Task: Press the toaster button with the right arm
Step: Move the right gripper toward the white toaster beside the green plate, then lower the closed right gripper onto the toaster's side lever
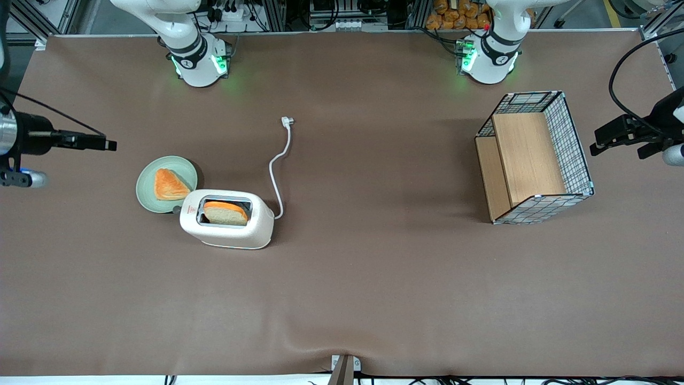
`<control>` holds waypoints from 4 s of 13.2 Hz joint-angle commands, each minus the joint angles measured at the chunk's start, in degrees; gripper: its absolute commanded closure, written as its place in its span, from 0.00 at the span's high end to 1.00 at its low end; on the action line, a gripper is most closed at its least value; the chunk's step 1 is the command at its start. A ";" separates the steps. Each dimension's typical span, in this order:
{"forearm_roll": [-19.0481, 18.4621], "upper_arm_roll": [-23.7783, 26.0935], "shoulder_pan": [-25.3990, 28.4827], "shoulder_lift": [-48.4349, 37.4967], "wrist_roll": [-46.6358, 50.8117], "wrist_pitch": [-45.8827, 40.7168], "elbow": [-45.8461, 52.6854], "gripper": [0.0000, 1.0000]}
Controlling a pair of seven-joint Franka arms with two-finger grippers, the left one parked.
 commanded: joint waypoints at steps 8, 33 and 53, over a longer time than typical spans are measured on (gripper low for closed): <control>8.09 0.46 1.23 3.63 -0.74 2.56 -1.32 0.00; 23.03 0.46 -0.26 15.76 -22.81 20.05 -8.71 0.00; 23.12 0.46 0.01 20.51 -25.62 23.13 -6.07 0.00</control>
